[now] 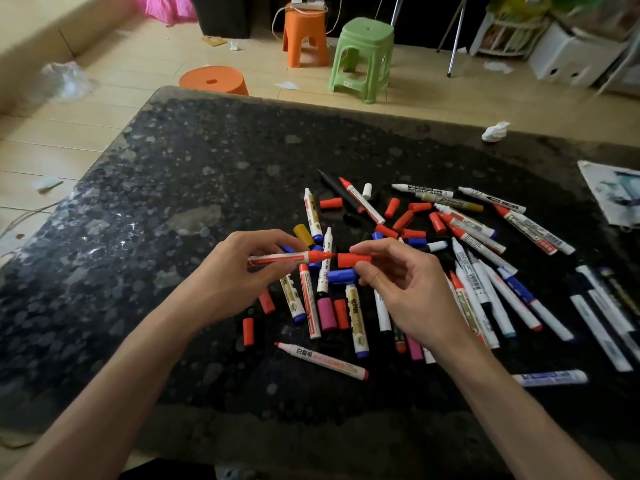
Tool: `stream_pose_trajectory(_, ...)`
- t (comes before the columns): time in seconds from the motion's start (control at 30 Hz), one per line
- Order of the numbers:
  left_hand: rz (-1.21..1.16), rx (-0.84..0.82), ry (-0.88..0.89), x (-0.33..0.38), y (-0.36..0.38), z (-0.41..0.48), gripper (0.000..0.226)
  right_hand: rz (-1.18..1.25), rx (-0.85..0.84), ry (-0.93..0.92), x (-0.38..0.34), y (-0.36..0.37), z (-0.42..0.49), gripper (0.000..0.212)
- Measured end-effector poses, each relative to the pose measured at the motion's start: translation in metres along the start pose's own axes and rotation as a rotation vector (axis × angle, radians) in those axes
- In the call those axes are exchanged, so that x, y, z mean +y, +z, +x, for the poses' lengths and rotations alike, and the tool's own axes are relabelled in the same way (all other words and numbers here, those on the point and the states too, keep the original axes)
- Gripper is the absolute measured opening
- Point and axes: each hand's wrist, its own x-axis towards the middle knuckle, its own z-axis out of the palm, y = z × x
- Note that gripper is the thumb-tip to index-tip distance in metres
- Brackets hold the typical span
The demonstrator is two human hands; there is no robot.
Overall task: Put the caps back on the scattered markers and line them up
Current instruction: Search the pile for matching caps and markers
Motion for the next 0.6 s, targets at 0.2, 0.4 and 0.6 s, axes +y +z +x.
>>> stream_pose_trajectory(0.2, 0.032, -0.021, 0.022, 0.004, 0.006, 0.001, 0.018, 0.028, -0.012, -0.034, -0.002, 0.014, 0.001, 0.018)
stream_pose_trajectory(0.4, 0.07, 0.006, -0.001, 0.003, 0.013, 0.001, 0.017, 0.023, -0.024, -0.037, 0.001, 0.018, -0.001, 0.017)
stream_pose_trajectory(0.6, 0.075, -0.02, 0.007, 0.006, 0.01, 0.0, 0.019, 0.057, -0.05, -0.017, 0.0, 0.018, 0.001, 0.017)
